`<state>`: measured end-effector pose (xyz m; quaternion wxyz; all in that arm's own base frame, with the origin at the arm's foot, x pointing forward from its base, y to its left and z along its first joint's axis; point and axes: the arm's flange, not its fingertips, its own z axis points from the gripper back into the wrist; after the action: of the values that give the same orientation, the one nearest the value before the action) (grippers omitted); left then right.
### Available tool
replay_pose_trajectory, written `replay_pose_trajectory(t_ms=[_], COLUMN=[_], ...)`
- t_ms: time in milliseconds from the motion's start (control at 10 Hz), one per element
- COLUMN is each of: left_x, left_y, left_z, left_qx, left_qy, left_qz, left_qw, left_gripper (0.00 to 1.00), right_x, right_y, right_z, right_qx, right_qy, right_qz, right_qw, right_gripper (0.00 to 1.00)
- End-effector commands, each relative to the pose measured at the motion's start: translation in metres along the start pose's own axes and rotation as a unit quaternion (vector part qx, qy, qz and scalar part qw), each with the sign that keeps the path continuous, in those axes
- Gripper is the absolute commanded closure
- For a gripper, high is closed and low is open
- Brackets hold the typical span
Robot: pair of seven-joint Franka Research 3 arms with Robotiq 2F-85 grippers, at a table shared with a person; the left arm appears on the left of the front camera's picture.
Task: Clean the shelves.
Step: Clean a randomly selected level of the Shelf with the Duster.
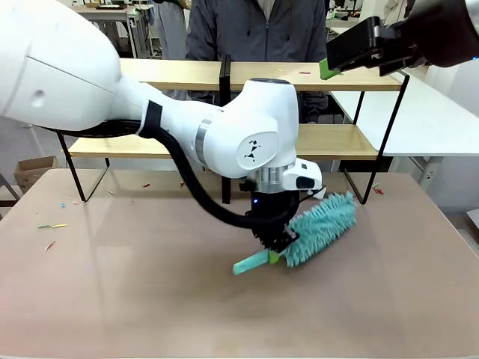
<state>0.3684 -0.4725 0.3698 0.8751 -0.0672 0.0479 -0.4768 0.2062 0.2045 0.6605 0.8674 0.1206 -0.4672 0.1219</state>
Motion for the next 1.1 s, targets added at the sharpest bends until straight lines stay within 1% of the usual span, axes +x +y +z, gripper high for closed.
replay_pose_trajectory(t_ms=[0, 100, 200, 300, 400, 500, 600, 700, 800, 1000], left_x=[-0.028, -0.034, -0.042, -0.053, -0.069, -0.083, -0.098, -0.108, -0.117, -0.131], left_y=[0.01, 0.014, 0.015, 0.017, 0.018, 0.019, 0.02, 0.022, 0.023, 0.025], left_z=[0.01, 0.013, 0.017, 0.023, 0.033, 0.044, 0.052, 0.059, 0.064, 0.071], left_qx=[-0.023, -0.044, -0.065, -0.089, -0.122, -0.15, -0.156, -0.148, -0.137, -0.122], left_qy=[0.018, 0.031, 0.038, 0.039, 0.03, 0.007, -0.047, -0.099, -0.129, -0.162], left_qz=[-0.059, -0.074, -0.108, -0.148, -0.206, -0.261, -0.289, -0.278, -0.267, -0.254], left_qw=[0.998, 0.996, 0.991, 0.984, 0.971, 0.954, 0.943, 0.944, 0.945, 0.946], left_gripper=[0.88, 0.88, 0.88, 0.88, 0.88, 0.88, 0.88, 0.88, 0.88, 0.88], right_x=[-0.001, -0.001, -0.001, -0.001, -0.001, -0.001, -0.001, -0.001, -0.001, -0.001], right_y=[-0.001, -0.001, -0.001, -0.001, -0.001, -0.001, -0.001, -0.001, -0.001, -0.001], right_z=[0.0, 0.0, 0.0, 0.0, 0.0, 0.0, 0.0, 0.0, 0.0, 0.0], right_qx=[0.001, 0.001, 0.001, 0.001, 0.001, 0.001, 0.001, 0.001, 0.001, 0.001], right_qy=[-0.001, -0.001, -0.001, -0.001, -0.001, -0.001, -0.001, -0.001, -0.001, -0.001], right_qz=[-0.003, -0.003, -0.003, -0.003, -0.003, -0.003, -0.003, -0.003, -0.003, -0.003], right_qw=[1.0, 1.0, 1.0, 1.0, 1.0, 1.0, 1.0, 1.0, 1.0, 1.0], right_gripper=[0.0, 0.0, 0.0, 0.0, 0.0, 0.0, 0.0, 0.0, 0.0, 0.0])
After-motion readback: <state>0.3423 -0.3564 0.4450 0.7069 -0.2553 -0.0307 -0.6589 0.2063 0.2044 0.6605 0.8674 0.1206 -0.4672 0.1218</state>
